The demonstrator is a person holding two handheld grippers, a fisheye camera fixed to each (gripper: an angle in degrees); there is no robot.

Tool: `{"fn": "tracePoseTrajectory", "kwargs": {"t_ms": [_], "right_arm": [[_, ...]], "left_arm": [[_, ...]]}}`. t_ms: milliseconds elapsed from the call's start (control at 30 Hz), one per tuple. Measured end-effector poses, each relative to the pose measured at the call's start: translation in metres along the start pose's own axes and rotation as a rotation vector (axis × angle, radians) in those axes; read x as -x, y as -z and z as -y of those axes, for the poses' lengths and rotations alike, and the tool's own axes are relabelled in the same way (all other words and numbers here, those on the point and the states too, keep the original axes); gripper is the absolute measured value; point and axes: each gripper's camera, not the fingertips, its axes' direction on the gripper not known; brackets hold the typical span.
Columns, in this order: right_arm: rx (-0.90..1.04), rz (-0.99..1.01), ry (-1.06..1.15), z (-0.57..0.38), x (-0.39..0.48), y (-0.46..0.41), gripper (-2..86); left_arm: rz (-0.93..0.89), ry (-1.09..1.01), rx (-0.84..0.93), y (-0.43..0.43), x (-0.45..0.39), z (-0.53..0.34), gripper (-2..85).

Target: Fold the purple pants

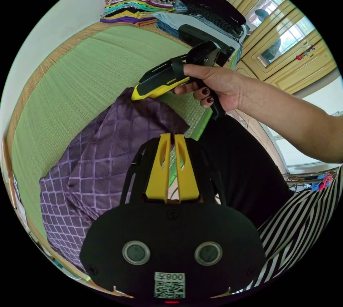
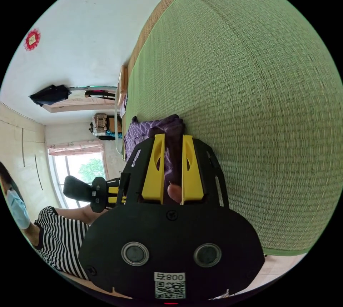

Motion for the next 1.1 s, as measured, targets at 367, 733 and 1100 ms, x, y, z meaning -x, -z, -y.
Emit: {"fn": "tracePoseTrajectory", "kwargs": {"t_ms": [367,733,1100], "right_arm": [[-0.023,0.032,-0.002,-0.008,0.0,0.053,3.0],[-0.055,0.044,-0.018,-0.016,0.031,0.115,2.9],[-0.281,0.056,-0.018,-0.038,0.14,0.233,2.8]], "left_arm": [[-0.012,0.013,-0.033,-0.024,0.0,-0.021,6.9],[0.013,0.008,-0.01,-0.049,0.03,-0.054,1.9],[-0.24,0.023,-0.29,-0.021,0.091,-0.125,1.5]]}}
